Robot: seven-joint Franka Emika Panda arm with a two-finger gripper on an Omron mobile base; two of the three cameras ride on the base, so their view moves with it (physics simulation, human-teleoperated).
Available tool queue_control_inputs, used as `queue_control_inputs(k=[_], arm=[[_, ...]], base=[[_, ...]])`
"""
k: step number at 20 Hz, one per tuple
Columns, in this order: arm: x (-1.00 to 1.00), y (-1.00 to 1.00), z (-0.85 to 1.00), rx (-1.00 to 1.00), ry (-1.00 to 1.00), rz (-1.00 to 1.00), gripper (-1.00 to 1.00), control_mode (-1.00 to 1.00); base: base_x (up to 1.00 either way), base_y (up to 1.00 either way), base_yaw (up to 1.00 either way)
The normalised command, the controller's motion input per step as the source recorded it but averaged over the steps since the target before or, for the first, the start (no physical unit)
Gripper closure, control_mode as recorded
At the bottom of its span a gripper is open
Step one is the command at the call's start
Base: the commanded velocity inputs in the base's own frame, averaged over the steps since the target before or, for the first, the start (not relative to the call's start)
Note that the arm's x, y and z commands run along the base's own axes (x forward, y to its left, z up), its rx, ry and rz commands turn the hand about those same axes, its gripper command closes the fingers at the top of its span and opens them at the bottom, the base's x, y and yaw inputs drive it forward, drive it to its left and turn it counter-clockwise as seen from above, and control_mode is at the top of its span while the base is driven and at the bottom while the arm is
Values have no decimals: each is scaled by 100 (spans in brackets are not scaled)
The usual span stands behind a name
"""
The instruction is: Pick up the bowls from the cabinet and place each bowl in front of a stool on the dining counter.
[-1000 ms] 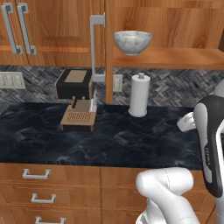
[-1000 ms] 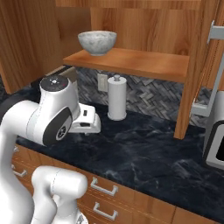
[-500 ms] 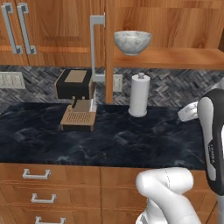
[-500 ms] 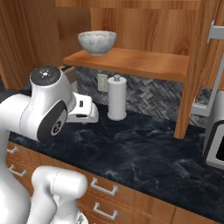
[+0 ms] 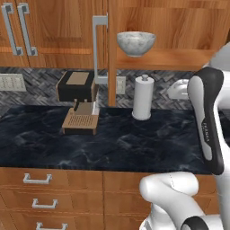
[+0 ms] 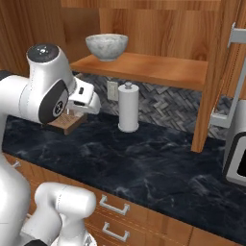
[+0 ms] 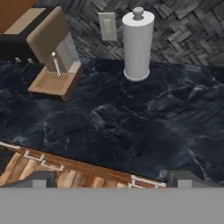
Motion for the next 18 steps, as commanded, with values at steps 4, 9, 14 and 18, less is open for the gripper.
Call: queue_control_inputs(k=[4,9,14,18], arm=[[24,0,23,8,-12,-20,-100,-100],[2,-3,2,11,-23,-13,-100,-100],[0,-5,19,17,-23,0,-100,-100],[8,-2,55,16,-3,0,-100,-100]], base=[[0,0,0],[0,0,0],[0,0,0],[0,0,0]])
